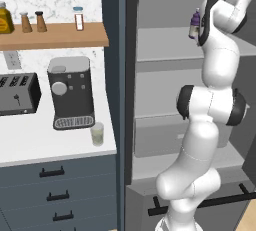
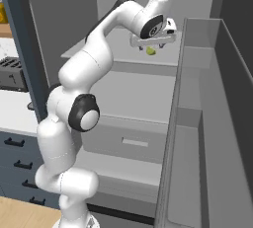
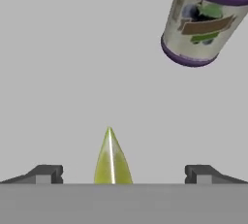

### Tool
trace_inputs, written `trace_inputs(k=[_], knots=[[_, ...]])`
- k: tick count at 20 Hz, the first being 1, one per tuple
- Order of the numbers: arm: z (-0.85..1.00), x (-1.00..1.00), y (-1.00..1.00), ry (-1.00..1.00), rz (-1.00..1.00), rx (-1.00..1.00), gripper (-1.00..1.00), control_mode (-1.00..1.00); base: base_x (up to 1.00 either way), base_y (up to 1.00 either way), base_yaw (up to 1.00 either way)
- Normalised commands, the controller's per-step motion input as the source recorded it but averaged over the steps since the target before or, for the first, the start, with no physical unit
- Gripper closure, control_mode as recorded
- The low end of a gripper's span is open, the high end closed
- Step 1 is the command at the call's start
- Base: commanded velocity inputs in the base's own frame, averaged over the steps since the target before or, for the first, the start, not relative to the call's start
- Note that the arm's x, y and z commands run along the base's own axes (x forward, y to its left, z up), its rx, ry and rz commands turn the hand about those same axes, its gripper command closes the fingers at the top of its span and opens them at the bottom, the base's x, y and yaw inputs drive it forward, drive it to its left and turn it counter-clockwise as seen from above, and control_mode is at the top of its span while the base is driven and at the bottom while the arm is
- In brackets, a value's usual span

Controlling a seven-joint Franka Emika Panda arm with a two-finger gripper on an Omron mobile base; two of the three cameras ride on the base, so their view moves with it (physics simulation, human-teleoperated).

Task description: Grab a lemon wedge from the fridge and one ice cube from the ice bowl, and put them in the glass of lemonade.

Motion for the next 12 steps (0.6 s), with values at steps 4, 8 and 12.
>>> trace_inputs(k=[4, 8, 12], knots=[[-0.21, 0.00, 0.19, 0.00, 0.14, 0.00, -1.00, -1.00, 0.00, 0.00, 0.00], [-0.26, 0.00, 0.12, 0.00, 0.13, 0.00, -1.00, -1.00, 0.00, 0.00, 0.00], [-0.21, -0.01, 0.11, 0.00, 0.12, 0.00, -1.00, -1.00, 0.00, 0.00, 0.00]])
